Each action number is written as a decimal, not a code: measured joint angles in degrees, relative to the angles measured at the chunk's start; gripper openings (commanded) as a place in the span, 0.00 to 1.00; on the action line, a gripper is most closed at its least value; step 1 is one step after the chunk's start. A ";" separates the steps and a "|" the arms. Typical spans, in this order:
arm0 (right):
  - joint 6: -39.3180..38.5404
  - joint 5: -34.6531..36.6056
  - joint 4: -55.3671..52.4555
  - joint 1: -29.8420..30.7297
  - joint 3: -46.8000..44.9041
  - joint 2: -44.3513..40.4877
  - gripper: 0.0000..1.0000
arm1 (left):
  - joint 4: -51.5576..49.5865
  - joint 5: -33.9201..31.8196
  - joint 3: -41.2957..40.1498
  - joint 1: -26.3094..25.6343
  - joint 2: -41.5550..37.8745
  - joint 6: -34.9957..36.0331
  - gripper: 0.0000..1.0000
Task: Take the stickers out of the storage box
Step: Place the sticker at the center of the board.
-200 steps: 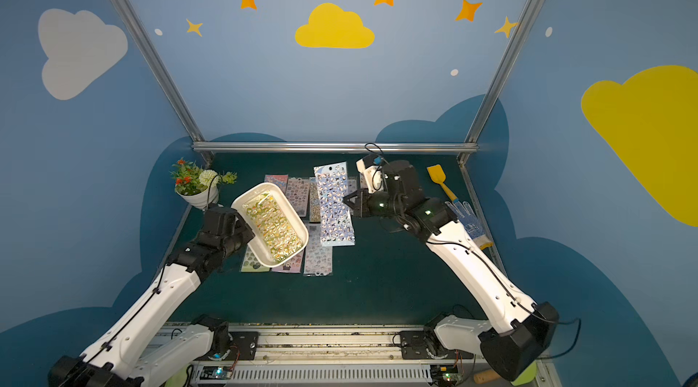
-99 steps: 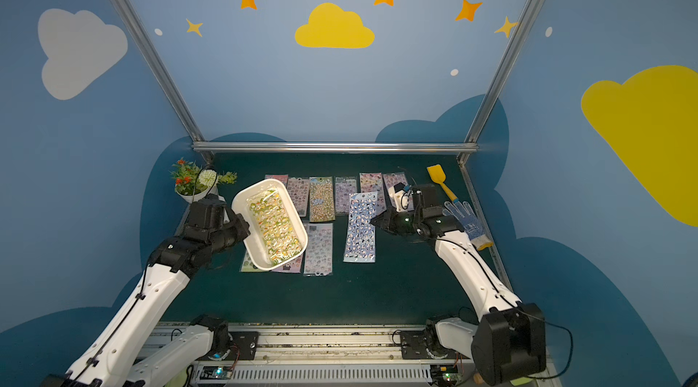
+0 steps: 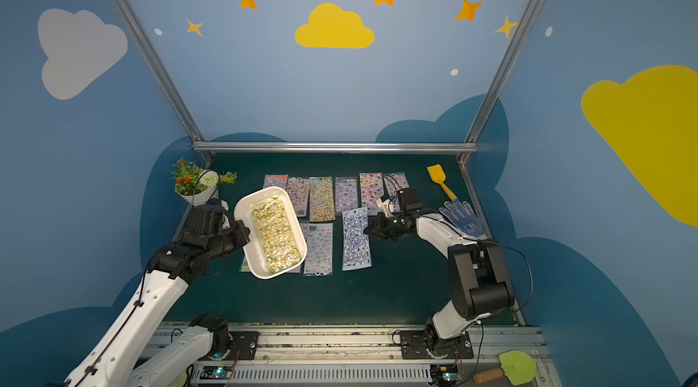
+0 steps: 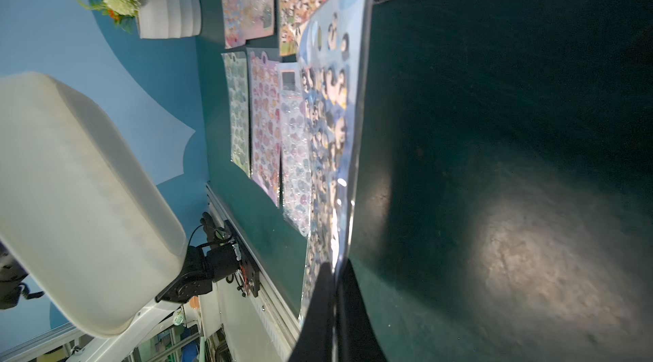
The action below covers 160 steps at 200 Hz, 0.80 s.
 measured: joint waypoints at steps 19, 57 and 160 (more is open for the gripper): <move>-0.55 0.42 0.07 0.63 0.61 3.06 0.00 | 0.09 0.13 -1.03 0.48 -0.76 0.31 0.04; -0.81 1.31 0.59 1.86 2.89 7.30 0.00 | 0.59 1.53 -2.21 1.97 -1.88 0.39 0.04; -0.17 3.82 2.16 3.23 5.66 13.44 0.00 | 1.77 4.00 -3.13 5.18 -4.68 -0.55 0.04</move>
